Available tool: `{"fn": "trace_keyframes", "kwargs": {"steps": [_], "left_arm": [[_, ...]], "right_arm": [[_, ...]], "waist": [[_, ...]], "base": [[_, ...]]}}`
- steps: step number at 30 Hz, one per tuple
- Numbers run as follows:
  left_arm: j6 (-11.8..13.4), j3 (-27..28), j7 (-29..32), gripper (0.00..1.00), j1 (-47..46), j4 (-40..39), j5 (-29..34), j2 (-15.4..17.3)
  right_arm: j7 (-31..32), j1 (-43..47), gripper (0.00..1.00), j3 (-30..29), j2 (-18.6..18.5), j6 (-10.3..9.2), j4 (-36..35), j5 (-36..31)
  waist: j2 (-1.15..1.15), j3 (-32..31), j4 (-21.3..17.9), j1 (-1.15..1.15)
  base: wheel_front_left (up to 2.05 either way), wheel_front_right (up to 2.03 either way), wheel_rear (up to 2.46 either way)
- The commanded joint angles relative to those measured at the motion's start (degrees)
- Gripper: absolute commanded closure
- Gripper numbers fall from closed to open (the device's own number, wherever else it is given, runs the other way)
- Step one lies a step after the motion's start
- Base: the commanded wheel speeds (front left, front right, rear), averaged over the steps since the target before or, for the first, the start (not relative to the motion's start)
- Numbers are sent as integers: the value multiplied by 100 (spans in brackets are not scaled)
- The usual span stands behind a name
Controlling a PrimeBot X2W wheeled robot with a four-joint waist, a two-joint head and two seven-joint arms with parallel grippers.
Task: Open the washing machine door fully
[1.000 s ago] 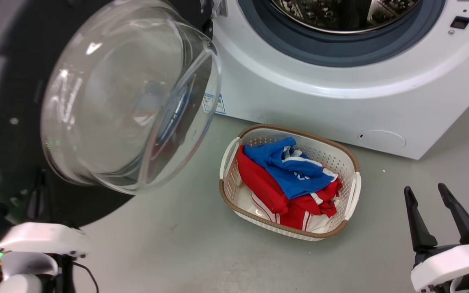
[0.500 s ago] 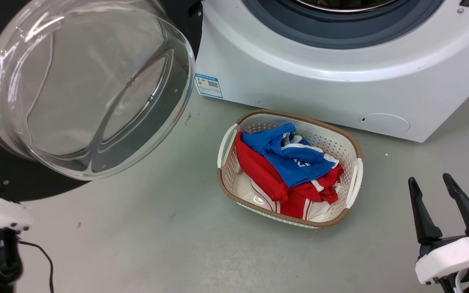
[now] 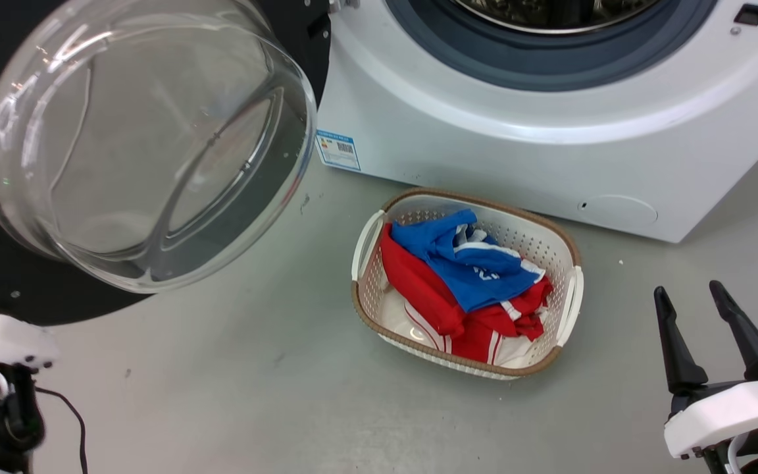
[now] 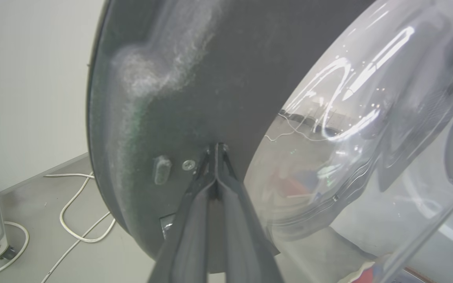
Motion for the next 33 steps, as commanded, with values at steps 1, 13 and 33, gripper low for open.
{"fn": "trace_keyframes", "kwargs": {"steps": [1,13,33], "left_arm": [[54,-36,-69,100,102,-64,90,-20],[592,-659,-92,100,1127,-1155,755,-296],[701,-1947,293,0,1784,-2068,1322,-674]], "right_arm": [[-31,2,0,3,45,1,16,-32],[-141,264,0,44,344,1,231,-40],[-172,546,0,70,624,1,246,-84]], "waist": [[0,-82,19,0],[0,-823,161,0],[0,-1523,-288,0]], "base": [[0,0,0],[0,0,0],[0,0,0]]}}
